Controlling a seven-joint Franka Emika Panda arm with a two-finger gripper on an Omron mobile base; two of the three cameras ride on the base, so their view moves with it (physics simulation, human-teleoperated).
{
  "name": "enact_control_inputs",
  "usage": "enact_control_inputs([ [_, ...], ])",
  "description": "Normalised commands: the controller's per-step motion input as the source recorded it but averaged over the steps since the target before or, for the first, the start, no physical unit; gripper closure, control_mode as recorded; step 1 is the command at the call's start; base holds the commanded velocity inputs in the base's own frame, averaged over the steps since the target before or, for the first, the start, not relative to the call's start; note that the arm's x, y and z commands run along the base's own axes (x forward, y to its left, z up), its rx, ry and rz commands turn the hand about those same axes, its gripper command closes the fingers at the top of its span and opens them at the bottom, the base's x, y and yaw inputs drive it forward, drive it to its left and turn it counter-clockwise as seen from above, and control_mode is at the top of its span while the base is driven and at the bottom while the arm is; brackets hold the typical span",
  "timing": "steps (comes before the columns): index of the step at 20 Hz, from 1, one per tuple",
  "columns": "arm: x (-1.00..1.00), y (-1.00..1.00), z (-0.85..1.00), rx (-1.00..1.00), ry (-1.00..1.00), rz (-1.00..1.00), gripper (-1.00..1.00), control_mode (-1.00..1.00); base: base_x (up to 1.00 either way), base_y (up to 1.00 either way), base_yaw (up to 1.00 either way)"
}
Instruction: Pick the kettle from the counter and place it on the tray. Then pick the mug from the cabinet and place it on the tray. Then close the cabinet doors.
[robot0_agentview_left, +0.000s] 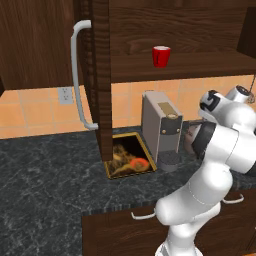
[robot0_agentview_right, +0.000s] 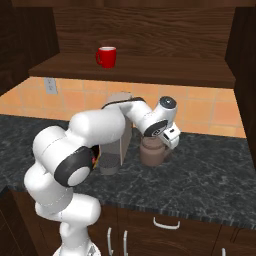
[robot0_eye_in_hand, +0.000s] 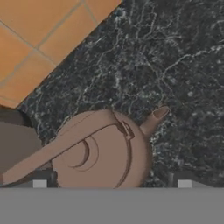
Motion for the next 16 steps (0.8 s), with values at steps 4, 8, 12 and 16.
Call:
enact_control_inputs([
  [4,0.3,0.16,0.0,0.14,0.0,-0.53,-1.0,-1.0,0.0,0.0,0.0],
  [8,0.29,0.01,0.01,0.11,0.03,-0.26,-1.0,-1.0,0.0,0.0,0.0],
  [12,0.5,0.0,-0.02,0.11,0.01,0.0,-1.0,-1.0,0.0,0.0,0.0],
  [16,0.5,-0.03,-0.03,0.13,0.0,0.0,-1.0,-1.0,0.0,0.0,0.0],
])
